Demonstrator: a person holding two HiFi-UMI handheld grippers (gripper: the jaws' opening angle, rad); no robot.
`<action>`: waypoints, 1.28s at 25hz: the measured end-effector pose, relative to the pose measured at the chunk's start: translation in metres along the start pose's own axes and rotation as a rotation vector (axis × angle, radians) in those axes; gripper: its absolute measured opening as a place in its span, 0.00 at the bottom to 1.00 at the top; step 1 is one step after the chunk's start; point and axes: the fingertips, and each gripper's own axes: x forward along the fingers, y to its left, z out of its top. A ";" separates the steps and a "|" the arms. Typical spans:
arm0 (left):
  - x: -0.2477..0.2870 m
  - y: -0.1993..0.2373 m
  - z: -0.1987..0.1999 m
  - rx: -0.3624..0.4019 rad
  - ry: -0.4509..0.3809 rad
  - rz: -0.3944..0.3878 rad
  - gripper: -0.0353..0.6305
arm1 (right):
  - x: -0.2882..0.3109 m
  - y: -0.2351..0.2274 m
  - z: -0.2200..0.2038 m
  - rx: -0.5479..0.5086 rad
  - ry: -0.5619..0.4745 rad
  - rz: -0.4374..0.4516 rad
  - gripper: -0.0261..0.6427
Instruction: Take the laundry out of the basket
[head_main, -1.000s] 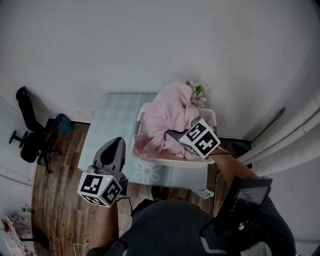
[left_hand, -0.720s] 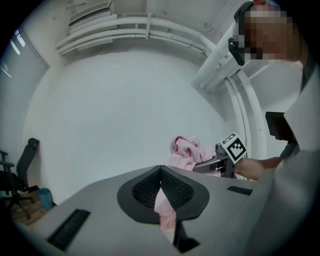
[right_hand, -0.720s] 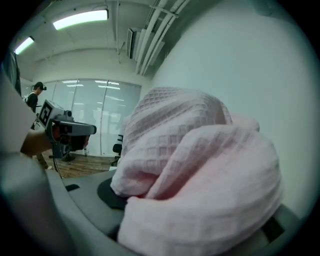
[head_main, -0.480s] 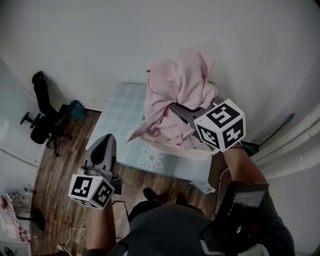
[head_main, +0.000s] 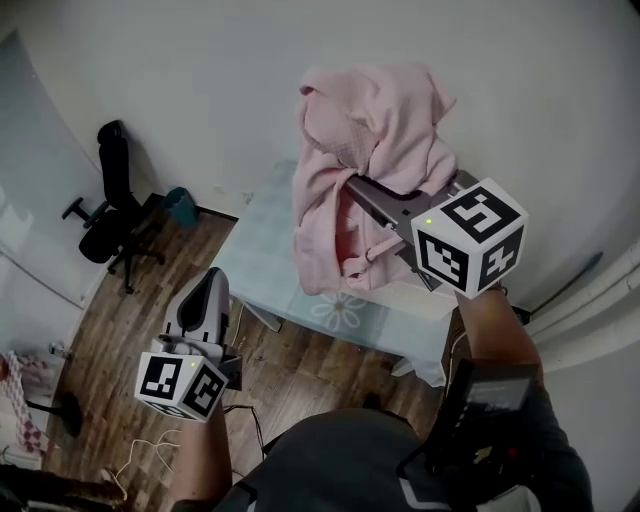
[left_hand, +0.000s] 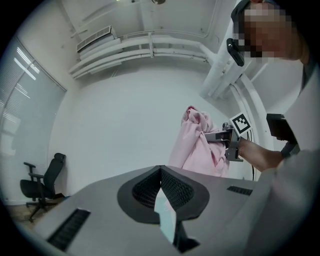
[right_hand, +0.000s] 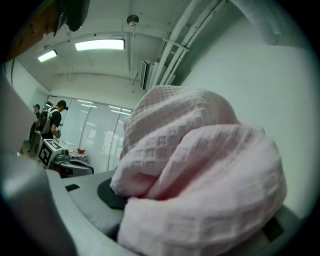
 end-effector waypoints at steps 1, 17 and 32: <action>-0.019 0.018 0.003 -0.004 -0.005 0.013 0.07 | 0.011 0.022 0.008 0.004 -0.006 0.008 0.44; -0.197 0.155 0.010 0.022 -0.008 0.315 0.07 | 0.129 0.225 0.018 0.102 -0.070 0.254 0.44; -0.266 0.190 -0.007 -0.033 -0.034 0.535 0.07 | 0.168 0.352 -0.012 0.112 -0.023 0.533 0.44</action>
